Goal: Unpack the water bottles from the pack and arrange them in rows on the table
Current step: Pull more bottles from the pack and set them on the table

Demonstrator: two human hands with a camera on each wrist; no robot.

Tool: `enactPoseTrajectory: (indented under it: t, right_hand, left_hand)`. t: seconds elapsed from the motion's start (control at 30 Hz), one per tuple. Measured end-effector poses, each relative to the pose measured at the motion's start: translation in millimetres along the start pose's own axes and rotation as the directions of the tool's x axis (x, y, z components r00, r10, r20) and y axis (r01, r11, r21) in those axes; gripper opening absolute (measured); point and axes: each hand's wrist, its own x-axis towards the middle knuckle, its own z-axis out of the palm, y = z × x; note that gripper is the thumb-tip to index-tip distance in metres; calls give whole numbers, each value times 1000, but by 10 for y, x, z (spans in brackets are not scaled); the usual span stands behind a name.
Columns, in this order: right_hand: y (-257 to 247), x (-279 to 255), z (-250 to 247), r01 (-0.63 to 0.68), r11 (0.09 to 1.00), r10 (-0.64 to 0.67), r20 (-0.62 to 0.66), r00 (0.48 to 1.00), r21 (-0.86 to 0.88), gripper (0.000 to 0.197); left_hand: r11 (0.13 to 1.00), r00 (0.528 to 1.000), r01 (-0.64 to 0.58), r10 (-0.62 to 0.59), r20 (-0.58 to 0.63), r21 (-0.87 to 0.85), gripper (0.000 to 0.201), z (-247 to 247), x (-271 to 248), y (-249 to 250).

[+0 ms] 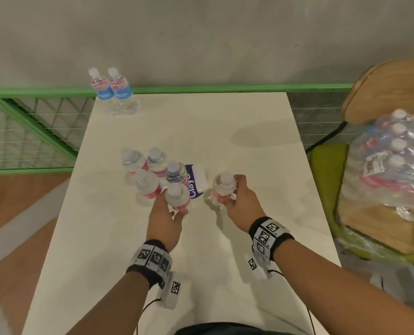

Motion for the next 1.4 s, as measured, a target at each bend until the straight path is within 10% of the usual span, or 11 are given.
enactPoseTrajectory:
  t: [0.87, 1.1, 1.27, 1.4]
  right_hand:
    - [-105, 646, 180, -4, 1000, 4, -50, 999, -4, 52]
    - [-98, 495, 18, -102, 995, 101, -24, 995, -24, 87]
    - [220, -187, -412, -89, 985, 115, 180, 977, -145, 36]
    - [753, -925, -988, -160, 955, 223, 248, 943, -251, 19]
  left_hand:
    - [957, 993, -53, 20, 119, 286, 69, 148, 563, 107]
    - [978, 977, 45, -86, 194, 206, 85, 19, 330, 73]
    - [860, 928, -172, -23, 372, 481, 49, -56, -148, 83]
    - [832, 763, -413, 94, 639, 372, 24, 205, -500, 146]
